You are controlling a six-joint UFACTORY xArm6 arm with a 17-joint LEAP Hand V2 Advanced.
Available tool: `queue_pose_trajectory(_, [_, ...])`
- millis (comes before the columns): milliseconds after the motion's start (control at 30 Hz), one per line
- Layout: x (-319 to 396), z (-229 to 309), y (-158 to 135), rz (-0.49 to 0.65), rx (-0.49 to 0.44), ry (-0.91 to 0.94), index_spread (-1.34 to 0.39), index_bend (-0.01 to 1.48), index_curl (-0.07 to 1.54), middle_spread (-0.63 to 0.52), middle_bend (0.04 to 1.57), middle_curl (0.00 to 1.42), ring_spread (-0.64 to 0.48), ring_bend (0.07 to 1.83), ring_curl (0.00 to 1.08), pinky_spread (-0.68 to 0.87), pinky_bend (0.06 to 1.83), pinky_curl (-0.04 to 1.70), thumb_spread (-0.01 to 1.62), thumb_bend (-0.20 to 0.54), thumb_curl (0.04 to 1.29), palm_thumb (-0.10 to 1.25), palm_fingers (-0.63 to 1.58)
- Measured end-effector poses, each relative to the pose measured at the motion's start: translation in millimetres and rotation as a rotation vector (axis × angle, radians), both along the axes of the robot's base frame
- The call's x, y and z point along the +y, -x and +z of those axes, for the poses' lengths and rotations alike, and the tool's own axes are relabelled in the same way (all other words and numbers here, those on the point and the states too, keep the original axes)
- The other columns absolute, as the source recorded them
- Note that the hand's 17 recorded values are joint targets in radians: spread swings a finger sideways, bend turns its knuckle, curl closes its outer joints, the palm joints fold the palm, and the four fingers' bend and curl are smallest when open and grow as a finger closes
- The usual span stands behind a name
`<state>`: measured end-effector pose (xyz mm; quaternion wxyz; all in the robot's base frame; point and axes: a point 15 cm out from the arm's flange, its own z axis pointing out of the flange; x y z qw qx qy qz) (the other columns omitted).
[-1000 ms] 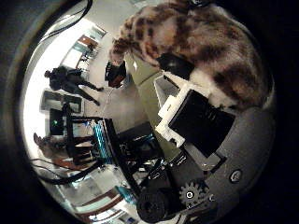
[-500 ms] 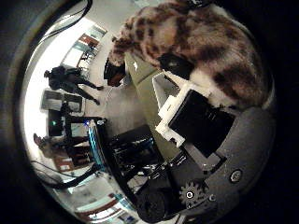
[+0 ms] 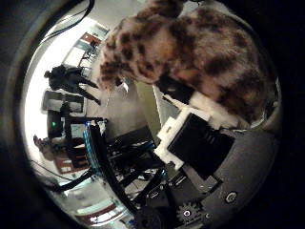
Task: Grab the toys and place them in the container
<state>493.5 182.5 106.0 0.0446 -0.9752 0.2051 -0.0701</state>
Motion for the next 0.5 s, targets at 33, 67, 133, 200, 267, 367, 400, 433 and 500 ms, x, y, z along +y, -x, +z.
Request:
queue_pose_trajectory(33, [-0.9, -0.6, 0.5, 0.003, 0.002, 0.002, -0.29, 0.49, 0.69, -0.03, 1.00, 0.64, -0.07, 1.20, 0.70, -0.28, 1.12, 0.68, 1.07, -0.031, 0.43, 0.66, 0.59])
queue_pose_trajectory(67, [-1.7, -1.2, 0.9, 0.006, 0.003, 0.003, -0.29, 0.46, 0.68, 0.00, 0.99, 0.64, -0.02, 1.22, 0.69, -0.24, 1.08, 0.68, 1.07, -0.030, 0.42, 0.65, 0.54])
queue_pose_trajectory(133, [-4.1, -2.5, 0.9, 0.004, 0.006, 0.004, -0.29, 0.41, 0.65, 0.05, 0.96, 0.63, 0.05, 1.22, 0.67, -0.15, 1.05, 0.68, 1.07, -0.029, 0.40, 0.63, 0.48])
queue_pose_trajectory(200, [-4.5, -3.8, 1.4, 0.006, 0.007, 0.005, -0.30, 0.38, 0.63, 0.08, 0.94, 0.61, 0.10, 1.22, 0.65, -0.01, 1.01, 0.68, 1.07, -0.028, 0.39, 0.62, 0.44])
queue_pose_trajectory(267, [-4.5, -3.5, 1.3, 0.008, 0.007, 0.005, -0.31, 0.35, 0.60, 0.12, 0.91, 0.60, 0.14, 1.22, 0.63, 0.14, 1.02, 0.67, 1.07, -0.026, 0.37, 0.62, 0.45])
queue_pose_trajectory(367, [-3.7, -2.0, 1.2, 0.010, 0.006, 0.005, -0.32, 0.31, 0.57, 0.13, 0.87, 0.58, 0.17, 1.23, 0.61, 0.29, 1.03, 0.67, 1.07, -0.025, 0.36, 0.61, 0.44])
queue_pose_trajectory(400, [-2.8, -1.4, 0.9, 0.011, 0.004, 0.004, -0.32, 0.30, 0.57, 0.13, 0.86, 0.58, 0.17, 1.23, 0.60, 0.33, 1.03, 0.67, 1.07, -0.027, 0.35, 0.60, 0.44])
queue_pose_trajectory(433, [-2.8, -1.4, 1.2, 0.011, 0.005, 0.005, -0.32, 0.26, 0.55, 0.13, 0.85, 0.58, 0.17, 1.24, 0.59, 0.38, 1.04, 0.67, 1.07, -0.026, 0.35, 0.60, 0.44])
queue_pose_trajectory(500, [-2.6, 0.1, 0.7, 0.011, 0.003, 0.004, -0.33, 0.22, 0.53, 0.13, 0.82, 0.57, 0.18, 1.25, 0.58, 0.43, 1.06, 0.67, 1.07, -0.025, 0.34, 0.59, 0.43])
